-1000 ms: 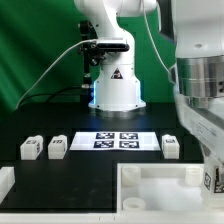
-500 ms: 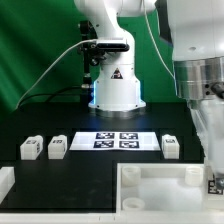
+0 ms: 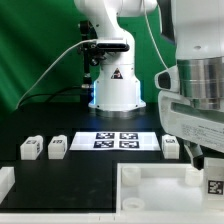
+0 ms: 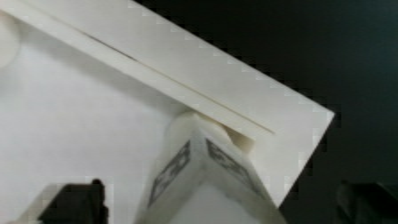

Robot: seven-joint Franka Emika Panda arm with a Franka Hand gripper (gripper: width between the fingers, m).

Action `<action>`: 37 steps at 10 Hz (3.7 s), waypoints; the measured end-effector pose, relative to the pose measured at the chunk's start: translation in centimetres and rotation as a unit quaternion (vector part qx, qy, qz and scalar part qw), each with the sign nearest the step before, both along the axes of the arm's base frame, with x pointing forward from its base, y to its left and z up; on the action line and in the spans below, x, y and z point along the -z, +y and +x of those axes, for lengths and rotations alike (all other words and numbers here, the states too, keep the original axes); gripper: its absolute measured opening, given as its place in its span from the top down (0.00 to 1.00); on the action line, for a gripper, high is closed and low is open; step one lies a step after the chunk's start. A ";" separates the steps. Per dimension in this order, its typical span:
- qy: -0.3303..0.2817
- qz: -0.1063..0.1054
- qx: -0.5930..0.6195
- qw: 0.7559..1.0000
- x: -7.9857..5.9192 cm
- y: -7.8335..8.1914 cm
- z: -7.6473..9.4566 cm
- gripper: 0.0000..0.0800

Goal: Assemble one leg

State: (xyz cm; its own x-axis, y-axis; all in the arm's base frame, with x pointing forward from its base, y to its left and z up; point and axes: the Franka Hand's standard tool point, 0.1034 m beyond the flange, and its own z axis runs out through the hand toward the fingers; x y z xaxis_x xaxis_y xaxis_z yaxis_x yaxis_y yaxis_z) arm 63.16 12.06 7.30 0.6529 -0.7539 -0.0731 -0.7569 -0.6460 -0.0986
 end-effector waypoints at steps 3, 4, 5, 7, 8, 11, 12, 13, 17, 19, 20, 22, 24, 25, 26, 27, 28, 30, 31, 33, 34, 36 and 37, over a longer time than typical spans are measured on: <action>-0.020 -0.037 -0.280 0.959 -0.4 -0.8 0.6 0.19; -0.034 -0.043 -0.360 0.931 -0.2 -1.4 0.8 0.19; -0.032 -0.042 -0.340 0.939 -0.1 -1.4 0.7 0.19; -0.029 -0.039 -0.291 0.955 -0.1 -1.3 0.7 0.52; -0.025 -0.037 -0.243 0.969 -0.1 -1.2 0.7 0.52; -0.003 -0.029 -0.051 0.998 0.0 -1.0 0.7 0.64; 0.007 -0.029 0.040 0.999 0.0 -1.1 0.6 0.64; 0.018 -0.022 0.138 0.990 0.0 -1.2 0.5 0.64; 0.023 0.029 0.463 0.886 0.1 -1.1 -0.5 0.63; 0.026 0.030 0.471 0.881 0.1 -1.1 -0.4 0.61; 0.024 0.029 0.456 0.889 0.1 -1.1 -0.5 0.61; 0.023 0.023 0.374 0.927 0.2 -0.6 -0.7 0.24; 0.026 0.010 0.215 0.976 -0.3 0.1 -0.8 0.20; 0.018 0.008 0.171 0.985 -0.3 0.0 -0.8 0.20; 0.011 0.006 0.115 0.993 -0.2 -0.1 -0.8 0.19; 0.006 0.004 0.068 0.998 -0.2 -0.1 -0.8 0.19; 0.001 0.002 0.029 1.000 -0.2 -0.1 -0.8 0.19; -0.014 -0.027 -0.161 0.987 0.1 -0.4 0.0 0.19; -0.012 -0.027 -0.144 0.989 0.1 -0.4 0.0 0.21; -0.009 -0.026 -0.114 0.993 0.2 -0.3 -0.1 0.38; -0.005 -0.025 -0.079 0.997 0.2 -0.3 -0.1 0.64; 0.005 -0.020 0.029 0.999 0.2 -0.3 -0.1 0.64; 0.008 -0.019 0.054 0.998 0.2 -0.3 -0.1 0.64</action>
Offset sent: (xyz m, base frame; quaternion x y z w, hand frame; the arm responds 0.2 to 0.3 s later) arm 0.0003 -0.0136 -0.0057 0.0092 0.0319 -0.3644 0.9307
